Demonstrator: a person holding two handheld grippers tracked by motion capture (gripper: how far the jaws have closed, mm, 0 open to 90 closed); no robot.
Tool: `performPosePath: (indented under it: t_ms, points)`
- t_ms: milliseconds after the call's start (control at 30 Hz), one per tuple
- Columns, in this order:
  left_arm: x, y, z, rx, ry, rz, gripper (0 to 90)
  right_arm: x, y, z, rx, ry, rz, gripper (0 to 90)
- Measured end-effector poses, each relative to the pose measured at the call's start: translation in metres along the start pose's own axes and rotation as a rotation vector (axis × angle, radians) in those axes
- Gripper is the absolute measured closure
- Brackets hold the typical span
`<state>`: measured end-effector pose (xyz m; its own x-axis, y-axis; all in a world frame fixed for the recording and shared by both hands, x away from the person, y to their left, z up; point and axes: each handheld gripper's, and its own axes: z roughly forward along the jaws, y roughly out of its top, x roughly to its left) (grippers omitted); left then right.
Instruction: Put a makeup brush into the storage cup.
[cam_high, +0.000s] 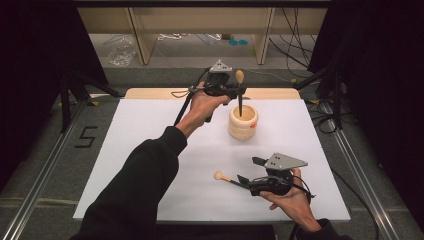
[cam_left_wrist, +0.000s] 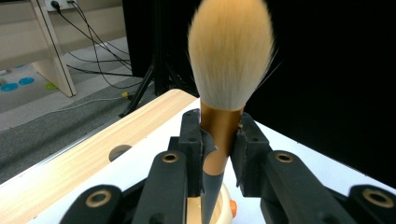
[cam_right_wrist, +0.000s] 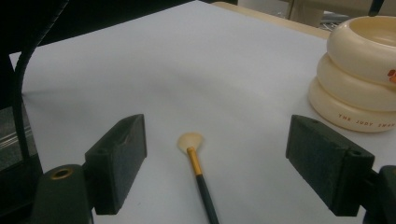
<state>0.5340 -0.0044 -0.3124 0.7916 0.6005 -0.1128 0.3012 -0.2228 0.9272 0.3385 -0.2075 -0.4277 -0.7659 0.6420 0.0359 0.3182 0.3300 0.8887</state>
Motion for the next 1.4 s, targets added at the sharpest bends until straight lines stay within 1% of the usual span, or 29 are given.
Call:
performPosePath:
  t_ms: [33,233,267,433,467,533,700,733,800,833,933,1000,1067,1100,1133,1167,1200,1267,1367,1400]
  points:
    - [0.000,0.000,0.002,-0.007,0.004,-0.004,75.7,0.000,0.000,0.000,0.000,0.000,0.000,21.5]
    - [0.001,-0.002,0.012,0.003,0.013,-0.004,75.7,0.001,0.000,0.000,0.001,0.004,-0.005,21.6]
    - [0.002,-0.003,0.013,0.004,0.008,-0.002,75.7,0.001,0.000,0.000,0.003,0.004,-0.004,21.6]
    - [0.003,-0.006,0.021,0.010,0.014,-0.003,75.7,0.000,0.000,0.000,0.001,0.005,-0.003,21.6]
    - [0.003,-0.007,0.022,0.012,0.020,-0.002,75.7,0.000,0.000,0.000,0.002,0.006,-0.002,21.7]
    - [0.005,-0.009,0.024,0.009,0.018,-0.005,75.7,0.001,0.000,0.000,0.001,0.007,-0.003,21.8]
    - [0.006,-0.012,0.029,0.017,0.020,0.002,75.7,0.001,0.000,0.001,0.001,0.010,-0.002,21.9]
    - [0.005,-0.013,0.030,0.026,0.025,0.002,75.6,0.001,0.000,0.002,-0.010,0.013,0.000,21.9]
    - [0.004,-0.015,0.034,0.029,0.023,0.011,75.6,0.001,0.000,0.001,0.001,0.010,-0.002,21.9]
    - [0.004,-0.016,0.034,0.029,0.021,0.008,75.6,0.001,0.000,0.001,-0.008,0.005,0.001,21.9]
    - [0.004,-0.018,0.036,0.044,0.025,0.016,75.6,0.000,0.000,0.001,-0.003,0.008,0.002,21.9]
    - [0.005,-0.021,0.039,0.043,0.028,0.011,75.5,0.000,0.000,0.001,-0.008,0.007,-0.001,21.9]
    - [0.006,-0.024,0.040,0.049,0.032,0.010,75.5,0.001,0.000,0.001,0.001,0.012,-0.003,21.9]
    - [0.006,-0.026,0.040,0.060,0.032,0.010,75.5,0.001,0.000,0.001,0.001,0.012,-0.003,21.9]
    - [0.007,-0.028,0.041,0.058,0.036,0.013,75.4,0.001,0.000,0.001,0.002,0.012,-0.002,21.9]
    - [0.007,-0.029,0.041,0.062,0.036,0.012,75.4,0.001,0.000,0.002,-0.008,0.014,-0.001,21.9]
    - [0.007,-0.030,0.042,0.066,0.033,0.012,75.2,0.001,0.000,0.001,0.000,0.011,0.000,21.9]
    - [0.007,-0.032,0.043,0.070,0.031,0.008,75.2,0.001,0.000,0.001,0.000,0.011,-0.001,21.9]
    - [0.009,-0.035,0.043,0.082,0.033,0.013,75.1,0.001,0.000,0.001,0.001,0.011,0.000,21.9]
    - [0.009,-0.037,0.044,0.080,0.034,0.005,75.1,0.001,0.000,0.001,0.001,0.011,0.000,21.9]
